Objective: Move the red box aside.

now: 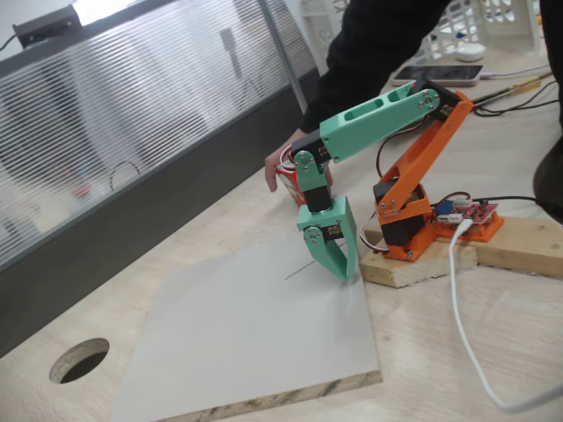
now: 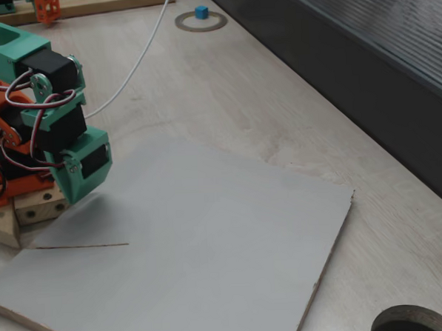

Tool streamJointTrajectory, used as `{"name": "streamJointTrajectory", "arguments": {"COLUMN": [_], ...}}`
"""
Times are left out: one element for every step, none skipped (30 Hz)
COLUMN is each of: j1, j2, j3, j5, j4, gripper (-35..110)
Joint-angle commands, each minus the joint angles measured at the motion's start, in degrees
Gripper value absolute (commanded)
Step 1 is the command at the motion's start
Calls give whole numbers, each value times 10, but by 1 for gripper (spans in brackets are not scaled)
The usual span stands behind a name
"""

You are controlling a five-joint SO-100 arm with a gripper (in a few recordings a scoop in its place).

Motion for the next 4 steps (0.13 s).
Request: {"name": "streamJointTrajectory", "arguments": {"j1": [-11,-11,-11,-11], "j2": [21,21,21,21], "j3": [4,4,4,4], "j5": [7,7,7,7], "j4": [1,1,1,1], "gripper": [4,4,4,4]}}
